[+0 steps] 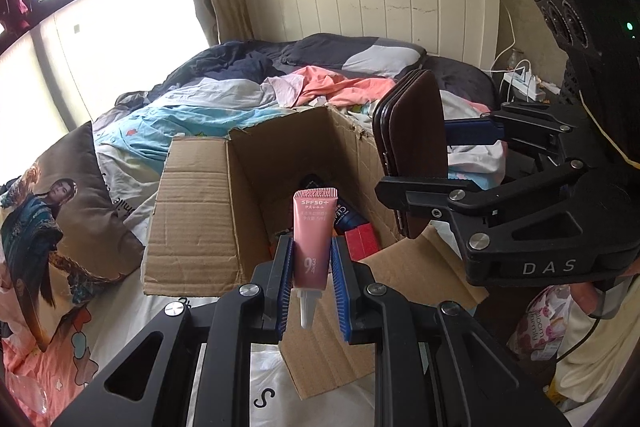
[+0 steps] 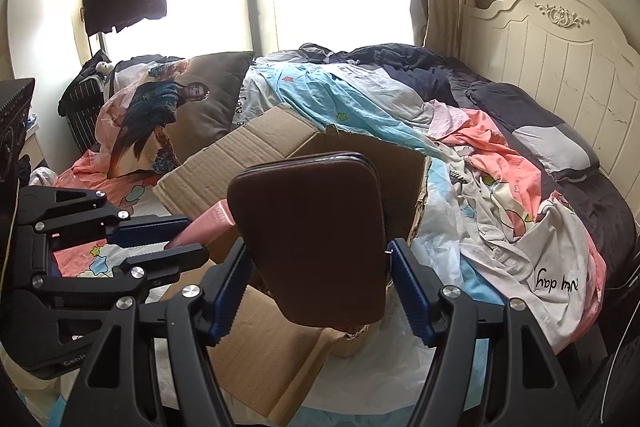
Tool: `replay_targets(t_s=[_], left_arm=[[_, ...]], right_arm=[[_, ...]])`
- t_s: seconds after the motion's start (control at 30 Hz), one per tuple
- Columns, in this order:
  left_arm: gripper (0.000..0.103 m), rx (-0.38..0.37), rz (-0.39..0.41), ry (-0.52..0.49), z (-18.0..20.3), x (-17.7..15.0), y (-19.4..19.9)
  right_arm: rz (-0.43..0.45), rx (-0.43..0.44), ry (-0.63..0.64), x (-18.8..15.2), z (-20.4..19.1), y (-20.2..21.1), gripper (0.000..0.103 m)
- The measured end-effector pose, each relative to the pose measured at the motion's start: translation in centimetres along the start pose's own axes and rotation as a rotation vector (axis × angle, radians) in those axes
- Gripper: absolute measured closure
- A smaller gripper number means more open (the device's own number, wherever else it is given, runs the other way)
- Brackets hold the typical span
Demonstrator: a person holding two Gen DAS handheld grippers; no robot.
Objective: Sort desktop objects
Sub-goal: 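Carry the pink tube and maroon case with both grippers to the cardboard box, then lower the tube and case into the box, opening both grippers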
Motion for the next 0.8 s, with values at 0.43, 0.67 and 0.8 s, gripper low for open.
replay_targets(t_s=[0.43, 0.67, 0.8], left_arm=[[0.084, 0.006, -0.051, 0.042, -1.4, 0.5, -4.0], [0.084, 0.012, -0.072, 0.057, -1.5, 0.3, -5.4], [0.082, 0.015, -0.075, 0.047, -1.2, 0.1, -5.4]], right_arm=[[-0.041, 0.005, 0.005, 0.1, 1.0, -2.8, 0.038], [-0.061, 0.012, -0.004, -0.2, 1.4, -3.9, 0.038], [-0.067, 0.013, -0.002, -0.5, 1.4, -4.0, 0.038]])
Point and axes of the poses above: each gripper's, at about its wrist camera, not at the fingertips, and y roughly against the way its jaws point, z to its right, x to its top, the point moved 6 cm from there along -y, roughly the way its jaws point
